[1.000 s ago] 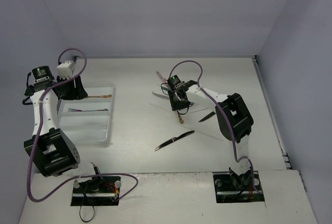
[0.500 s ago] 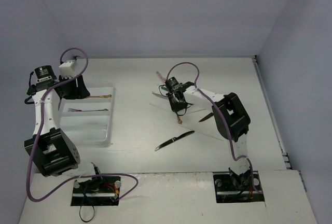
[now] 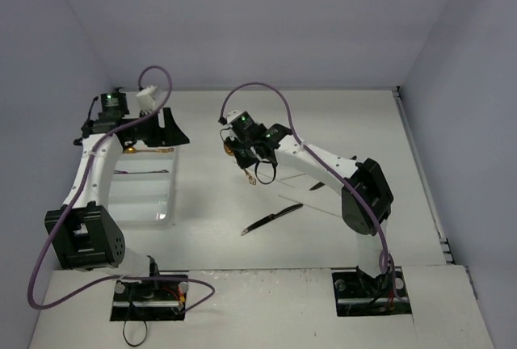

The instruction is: Sort the eating utensils into containers

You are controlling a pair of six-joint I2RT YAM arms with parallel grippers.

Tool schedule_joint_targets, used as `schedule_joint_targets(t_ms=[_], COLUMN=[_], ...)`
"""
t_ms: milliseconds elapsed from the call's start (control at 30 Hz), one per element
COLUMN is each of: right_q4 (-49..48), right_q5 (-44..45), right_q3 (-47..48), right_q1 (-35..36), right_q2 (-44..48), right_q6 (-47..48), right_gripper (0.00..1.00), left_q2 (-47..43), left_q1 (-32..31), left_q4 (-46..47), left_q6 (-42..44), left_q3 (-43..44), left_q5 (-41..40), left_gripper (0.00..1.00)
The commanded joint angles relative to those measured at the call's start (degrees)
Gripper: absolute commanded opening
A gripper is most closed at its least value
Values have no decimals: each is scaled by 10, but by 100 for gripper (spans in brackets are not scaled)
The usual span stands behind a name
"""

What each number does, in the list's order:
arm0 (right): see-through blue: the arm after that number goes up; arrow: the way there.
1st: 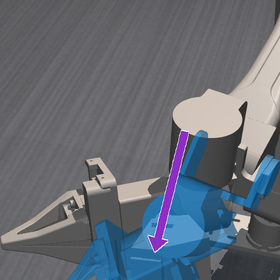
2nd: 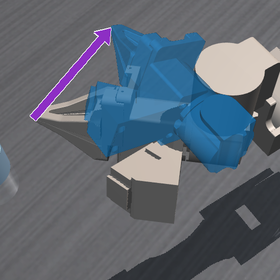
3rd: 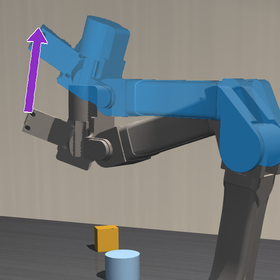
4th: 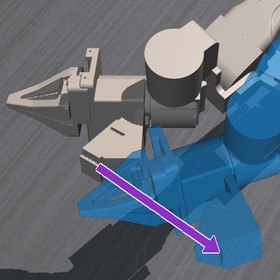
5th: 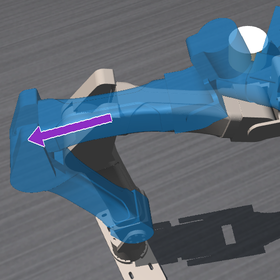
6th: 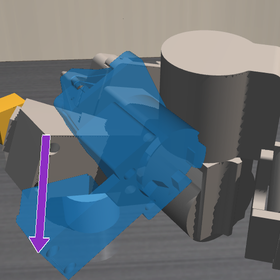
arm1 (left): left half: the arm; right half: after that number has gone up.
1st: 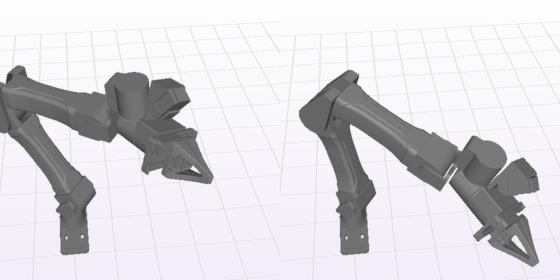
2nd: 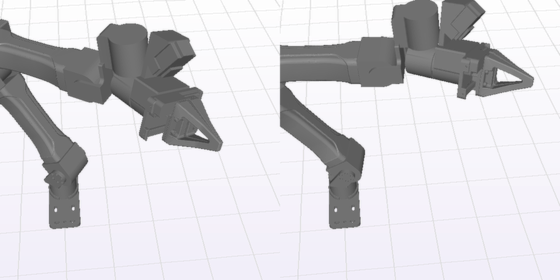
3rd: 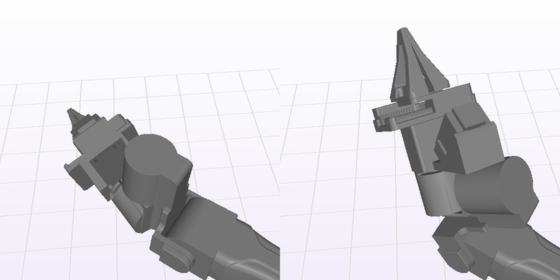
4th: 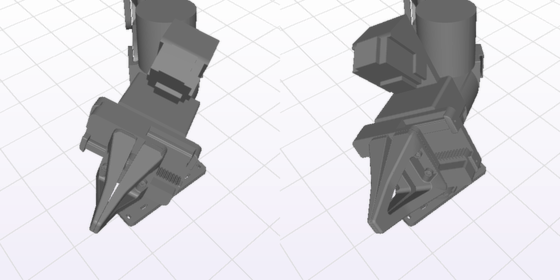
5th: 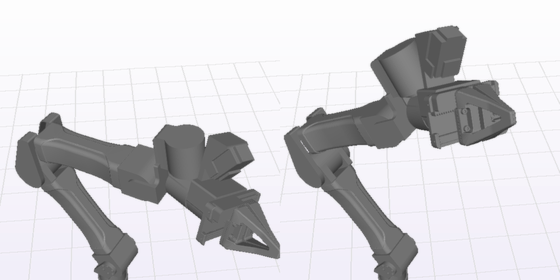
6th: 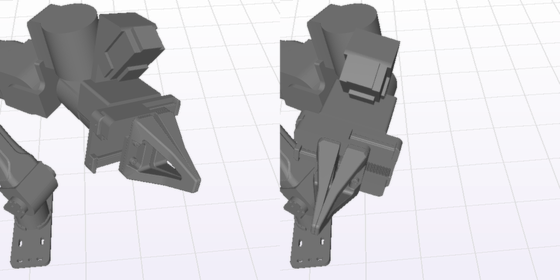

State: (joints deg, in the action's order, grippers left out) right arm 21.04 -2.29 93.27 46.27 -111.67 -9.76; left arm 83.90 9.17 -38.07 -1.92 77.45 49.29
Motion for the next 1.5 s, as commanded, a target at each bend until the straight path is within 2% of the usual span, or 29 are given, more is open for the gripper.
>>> schedule_joint_targets(t_ms=[0,167,400,767,833,900,1033,1300,1333,1400,1433,1467], right_q4=[4,4,4,5,5,5,5,5,5,6,6,5], right_q5=[-19,-31,-38,-40,-40,-40,-41,-34,-29,-12,-7,1], right_q3=[33,42,43,51,51,52,54,60,62,64,64,64], right_q1=[26,46,59,64,65,67,69,73,73,73,73,73], right_q2=[33,39,45,47,48,49,50,49,48,50,51,56], right_q6=[47,62,82,113,118,123,137,149,146,138,135,135], right_gripper=[0,0,0,0,0,0,0,0,3,36,47,62], left_q2=[-23,-26,4,45,48,52,56,57,55,47,45,42], left_q1=[-58,-68,-106,-128,-129,-130,-132,-136,-134,-129,-123,-117], left_q4=[87,175,177,187,190,193,205,208,204,190,178,171], left_q6=[-99,-163,-143,-127,-127,-129,-135,-143,-143,-137,-130,-121], left_q3=[-46,-97,-92,-104,-103,-104,-105,-108,-108,-108,-107,-101], left_q5=[66,79,80,90,90,92,96,98,95,82,81,78], left_gripper=[62,62,62,58,52,38,21,2,0,0,0,0])
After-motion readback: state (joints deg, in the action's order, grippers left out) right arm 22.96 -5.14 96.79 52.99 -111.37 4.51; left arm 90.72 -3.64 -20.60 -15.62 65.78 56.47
